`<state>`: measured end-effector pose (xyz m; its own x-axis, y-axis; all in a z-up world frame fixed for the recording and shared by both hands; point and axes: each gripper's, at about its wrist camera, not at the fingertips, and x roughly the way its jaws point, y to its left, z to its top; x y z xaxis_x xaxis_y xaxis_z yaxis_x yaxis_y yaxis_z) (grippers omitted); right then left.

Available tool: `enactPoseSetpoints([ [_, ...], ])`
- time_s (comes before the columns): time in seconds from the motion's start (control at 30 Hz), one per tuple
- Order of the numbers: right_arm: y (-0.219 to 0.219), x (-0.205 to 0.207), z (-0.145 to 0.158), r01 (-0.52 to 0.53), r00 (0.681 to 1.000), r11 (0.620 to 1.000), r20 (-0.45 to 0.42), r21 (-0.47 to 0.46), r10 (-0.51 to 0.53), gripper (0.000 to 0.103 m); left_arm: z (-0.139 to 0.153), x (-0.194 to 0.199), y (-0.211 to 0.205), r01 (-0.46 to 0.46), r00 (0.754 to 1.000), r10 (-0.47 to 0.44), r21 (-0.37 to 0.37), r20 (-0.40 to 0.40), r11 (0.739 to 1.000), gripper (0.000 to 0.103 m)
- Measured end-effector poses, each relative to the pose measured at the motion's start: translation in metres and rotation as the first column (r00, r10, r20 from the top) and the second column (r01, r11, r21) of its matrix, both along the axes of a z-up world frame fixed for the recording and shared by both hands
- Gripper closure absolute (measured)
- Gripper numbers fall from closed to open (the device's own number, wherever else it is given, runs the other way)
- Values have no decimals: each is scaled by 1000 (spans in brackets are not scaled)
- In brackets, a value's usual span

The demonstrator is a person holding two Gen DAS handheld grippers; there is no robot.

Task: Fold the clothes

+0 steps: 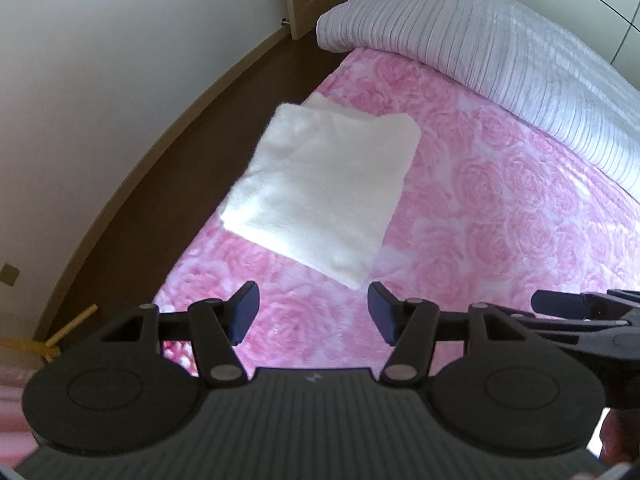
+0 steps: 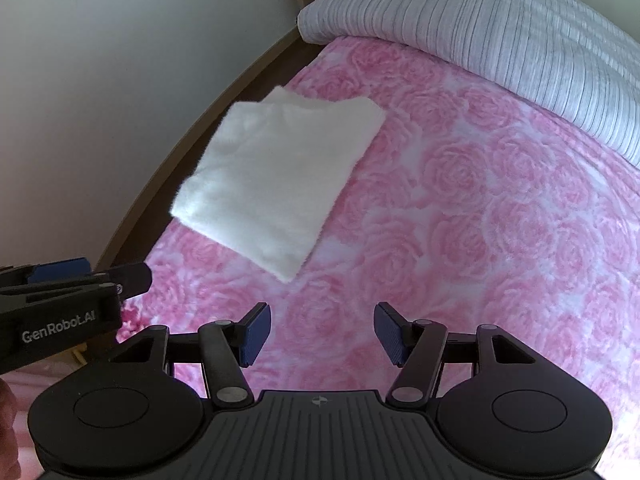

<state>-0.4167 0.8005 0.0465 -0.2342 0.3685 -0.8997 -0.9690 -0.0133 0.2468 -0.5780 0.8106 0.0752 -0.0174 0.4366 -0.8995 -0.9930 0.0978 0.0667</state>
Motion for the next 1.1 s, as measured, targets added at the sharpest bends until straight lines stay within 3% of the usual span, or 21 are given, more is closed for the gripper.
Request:
enactPoseSetpoints([
  [0.73, 9, 84, 3, -165, 985, 985, 62, 45, 162, 42, 5, 89, -37, -109, 994, 109, 1, 14, 994, 47],
  [1.1, 29, 102, 3, -227, 972, 971, 78, 72, 222, 42, 2, 107, -20, -131, 991, 131, 0, 17, 991, 47],
])
